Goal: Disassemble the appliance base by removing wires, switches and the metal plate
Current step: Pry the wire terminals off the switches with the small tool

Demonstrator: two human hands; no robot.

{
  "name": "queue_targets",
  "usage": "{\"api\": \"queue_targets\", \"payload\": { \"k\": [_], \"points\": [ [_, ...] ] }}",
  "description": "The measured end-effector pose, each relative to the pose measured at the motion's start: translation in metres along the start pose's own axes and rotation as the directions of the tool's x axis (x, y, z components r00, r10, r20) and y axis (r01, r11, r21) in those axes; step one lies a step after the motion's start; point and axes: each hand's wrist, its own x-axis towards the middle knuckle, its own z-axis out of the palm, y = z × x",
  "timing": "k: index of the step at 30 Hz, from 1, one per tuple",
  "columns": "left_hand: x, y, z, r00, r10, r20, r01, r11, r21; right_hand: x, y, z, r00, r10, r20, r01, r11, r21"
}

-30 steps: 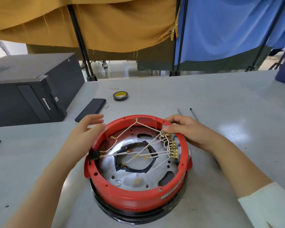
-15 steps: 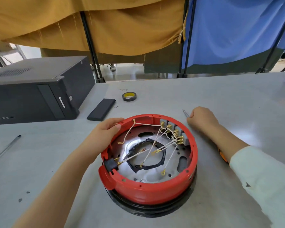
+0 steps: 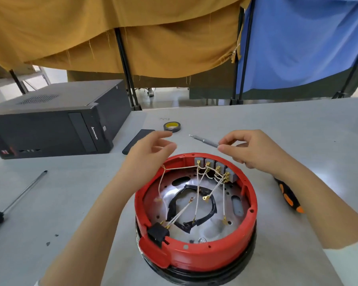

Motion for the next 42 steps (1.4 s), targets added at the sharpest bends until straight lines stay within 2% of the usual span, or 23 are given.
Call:
{"api": "queue_targets", "payload": {
  "k": [3, 8, 10, 12, 14, 15, 18, 20, 22, 23, 25, 29, 33, 38, 40, 42],
  "points": [
    [0.013, 0.011, 0.006, 0.996, 0.006, 0.086, 0.012, 0.977, -0.211, 0.0, -0.007, 0.007, 0.999, -0.021, 0.024, 0.021, 1.0, 0.005],
    [0.018, 0.002, 0.02, 0.998, 0.004, 0.061, 0.017, 0.937, -0.348, 0.004, -0.005, 0.009, 1.0, -0.017, 0.013, 0.016, 0.998, 0.066],
    [0.018, -0.002, 0.022, 0.996, 0.001, 0.088, 0.032, 0.928, -0.371, 0.006, -0.003, 0.011, 1.0, 0.001, -0.018, 0.004, 0.957, 0.29],
    [0.018, -0.005, 0.022, 0.993, 0.022, 0.116, 0.022, 0.931, -0.365, 0.009, 0.0, 0.017, 0.999, 0.037, -0.028, -0.014, 0.822, 0.569],
    [0.017, -0.006, 0.024, 0.991, 0.051, 0.121, -0.012, 0.952, -0.307, 0.01, 0.001, 0.026, 0.999, 0.045, 0.022, -0.048, 0.708, 0.705],
    [0.016, -0.007, 0.025, 0.991, 0.066, 0.112, -0.034, 0.963, -0.266, 0.011, 0.0, 0.031, 0.998, 0.035, 0.054, -0.063, 0.689, 0.722],
    [0.017, -0.01, 0.023, 0.99, 0.105, 0.091, -0.087, 0.98, -0.181, 0.01, 0.0, 0.039, 0.998, 0.002, 0.067, -0.048, 0.715, 0.697],
    [0.02, -0.016, 0.014, 0.973, 0.122, 0.194, -0.121, 0.993, -0.014, 0.009, 0.001, 0.037, 1.0, -0.002, 0.024, -0.015, 0.742, 0.671],
    [0.022, -0.024, 0.005, 0.948, 0.056, 0.314, -0.117, 0.977, 0.177, 0.007, 0.003, 0.032, 1.0, 0.018, -0.019, -0.002, 0.775, 0.632],
    [0.023, -0.028, 0.002, 0.948, 0.011, 0.318, -0.082, 0.974, 0.211, 0.006, 0.004, 0.03, 0.999, 0.042, -0.032, -0.014, 0.794, 0.608],
    [0.024, -0.033, 0.001, 0.965, -0.028, 0.26, -0.032, 0.975, 0.221, 0.005, 0.008, 0.032, 0.994, 0.096, -0.049, -0.052, 0.824, 0.564],
    [0.023, -0.034, 0.008, 0.987, 0.008, 0.159, -0.063, 0.936, 0.347, 0.006, 0.01, 0.038, 0.988, 0.139, -0.068, -0.085, 0.855, 0.511],
    [0.02, -0.032, 0.008, 0.993, 0.0, 0.122, -0.051, 0.909, 0.413, 0.007, 0.011, 0.035, 0.995, 0.09, -0.033, -0.062, 0.872, 0.485],
    [0.02, -0.024, 0.016, 0.998, 0.043, 0.043, -0.06, 0.795, 0.604, 0.011, 0.01, 0.034, 1.0, 0.018, -0.01, -0.011, 0.892, 0.451],
    [0.022, -0.023, 0.023, 0.994, 0.068, 0.09, -0.106, 0.826, 0.554, 0.011, 0.008, 0.034, 1.0, -0.002, -0.022, 0.011, 0.905, 0.426],
    [0.022, -0.022, 0.033, 0.969, 0.106, 0.222, -0.206, 0.844, 0.496, 0.013, 0.005, 0.032, 1.0, -0.012, -0.018, 0.018, 0.921, 0.389]
  ]
}}
